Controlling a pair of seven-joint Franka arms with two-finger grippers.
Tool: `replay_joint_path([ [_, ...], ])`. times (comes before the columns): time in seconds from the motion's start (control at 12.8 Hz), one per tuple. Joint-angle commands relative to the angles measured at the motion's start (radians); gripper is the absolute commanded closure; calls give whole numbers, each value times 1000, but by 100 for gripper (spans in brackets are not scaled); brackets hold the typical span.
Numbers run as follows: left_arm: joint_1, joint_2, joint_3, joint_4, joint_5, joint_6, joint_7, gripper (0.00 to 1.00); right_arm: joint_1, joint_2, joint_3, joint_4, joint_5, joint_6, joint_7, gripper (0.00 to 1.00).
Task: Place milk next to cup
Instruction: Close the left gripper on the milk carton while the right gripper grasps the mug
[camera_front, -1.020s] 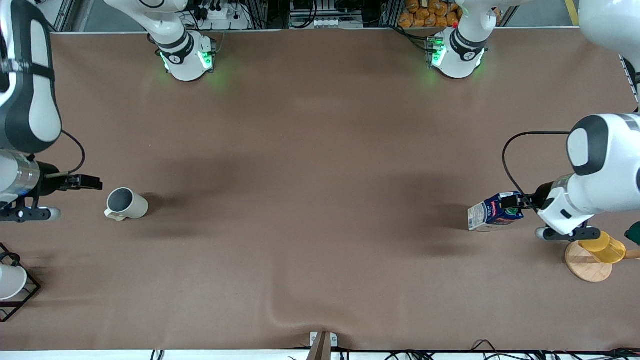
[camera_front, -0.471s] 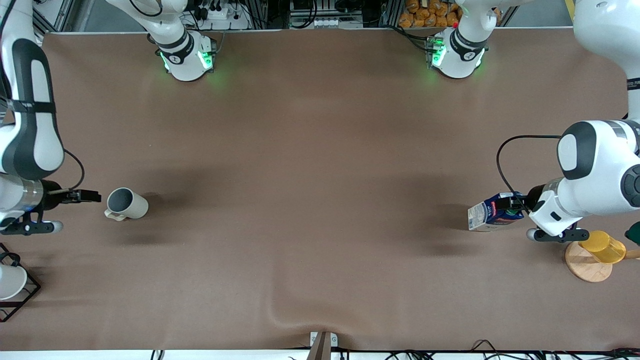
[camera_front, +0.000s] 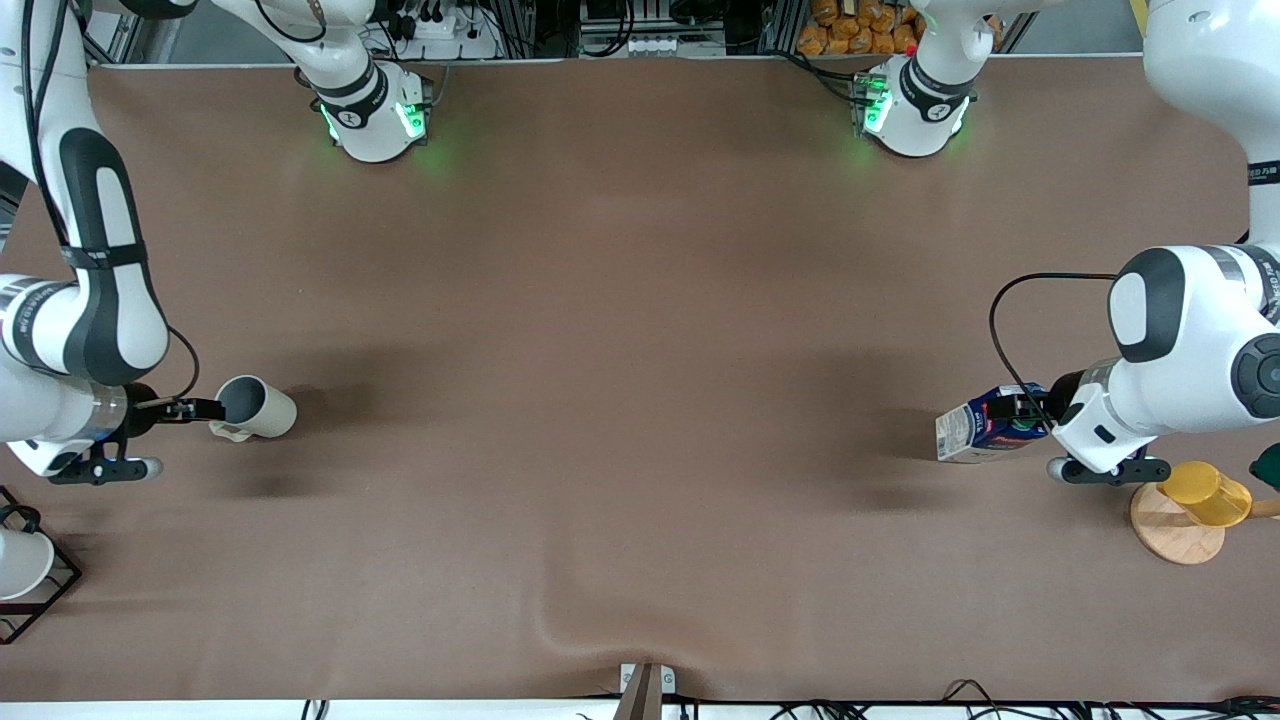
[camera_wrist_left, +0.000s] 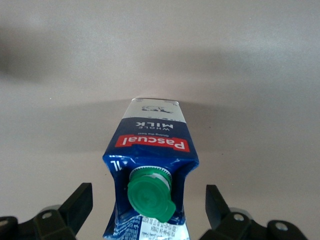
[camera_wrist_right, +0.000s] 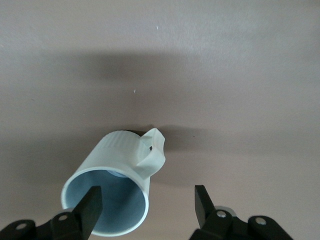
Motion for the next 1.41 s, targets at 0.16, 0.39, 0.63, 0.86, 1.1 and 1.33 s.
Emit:
replay_joint_path([
  [0.16,-1,8,-1,-12,-14,21,-15,40,-24,-2,15,-54,20,13,-29,28],
  [0.39,-3,8,-1,-9,-14,26,-13,43,-24,-2,17,-98,29,67,-29,72],
  [0.63,-6,8,-1,-9,-12,26,-13,61,-13,-11,17,-94,29,56,-25,100],
  [0.86,-7,5,-1,-1,-9,26,-7,62,7,-16,20,-17,31,-66,-10,100],
  [1.1,-4,-1,-1,3,-8,24,2,61,39,-16,18,82,99,-232,87,100],
  [1.33,-4,-22,-1,15,-3,12,4,61,106,-29,20,132,118,-330,258,100],
])
